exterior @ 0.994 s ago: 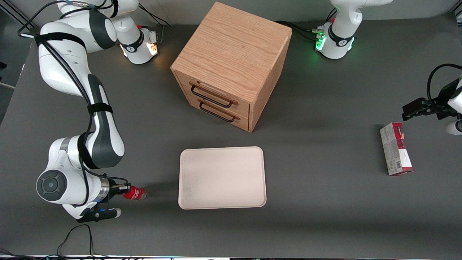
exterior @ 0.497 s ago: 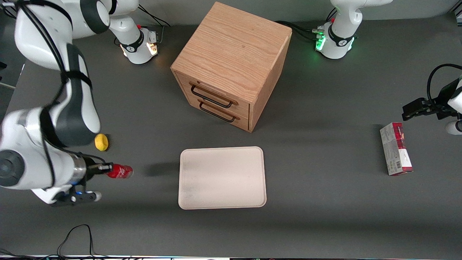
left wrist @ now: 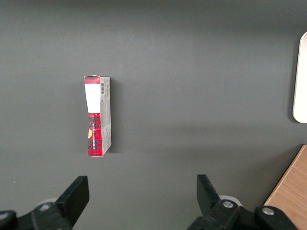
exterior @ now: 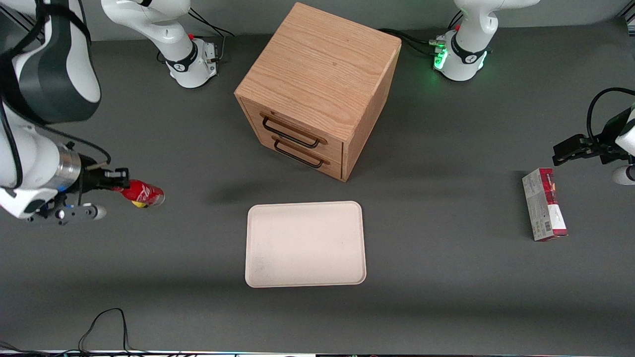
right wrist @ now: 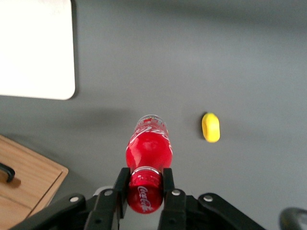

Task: Place coke bottle on tray
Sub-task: 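Lift the bottle and carry it over the cream tray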

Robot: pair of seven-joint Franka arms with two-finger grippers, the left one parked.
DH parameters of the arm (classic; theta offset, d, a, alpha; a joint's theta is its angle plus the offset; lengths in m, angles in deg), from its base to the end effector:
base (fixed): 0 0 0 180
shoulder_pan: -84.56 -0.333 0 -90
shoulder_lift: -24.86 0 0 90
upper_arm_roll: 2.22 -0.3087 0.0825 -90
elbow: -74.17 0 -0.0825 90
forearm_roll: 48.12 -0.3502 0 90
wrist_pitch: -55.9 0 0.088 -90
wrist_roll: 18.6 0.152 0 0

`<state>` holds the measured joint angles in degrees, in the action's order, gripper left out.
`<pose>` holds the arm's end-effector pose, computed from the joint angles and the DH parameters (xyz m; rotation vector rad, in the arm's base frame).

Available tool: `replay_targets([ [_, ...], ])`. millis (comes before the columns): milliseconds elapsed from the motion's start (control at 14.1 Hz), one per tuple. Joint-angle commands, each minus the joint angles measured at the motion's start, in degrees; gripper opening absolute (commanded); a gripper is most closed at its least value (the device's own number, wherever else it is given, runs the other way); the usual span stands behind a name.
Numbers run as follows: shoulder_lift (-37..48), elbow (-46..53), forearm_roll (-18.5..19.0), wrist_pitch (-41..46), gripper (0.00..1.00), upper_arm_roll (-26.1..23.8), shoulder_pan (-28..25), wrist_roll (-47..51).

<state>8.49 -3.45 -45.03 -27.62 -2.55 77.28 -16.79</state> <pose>0.5763 0.0678 0.4986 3.0585 0.1530 -0.2730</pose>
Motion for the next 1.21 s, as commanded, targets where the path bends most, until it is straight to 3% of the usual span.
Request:
replay_targets([
  [0, 3.27, -5.18, -0.02, -2.70, 0.00, -0.01, -0.45, 0.47],
  [213, -4.17, 2.96, -1.42, -2.35, 0.00, -0.89, -1.15, 5.37],
  [497, -19.90, 20.97, -0.73, -1.56, 0.00, -6.42, -2.91, 17.24],
  [639, -25.97, 26.88, -0.64, -2.95, 0.00, -6.34, -5.72, 23.30],
  [1136, -35.13, 29.28, -0.11, -19.99, 0.00, -5.90, -10.99, 35.98],
])
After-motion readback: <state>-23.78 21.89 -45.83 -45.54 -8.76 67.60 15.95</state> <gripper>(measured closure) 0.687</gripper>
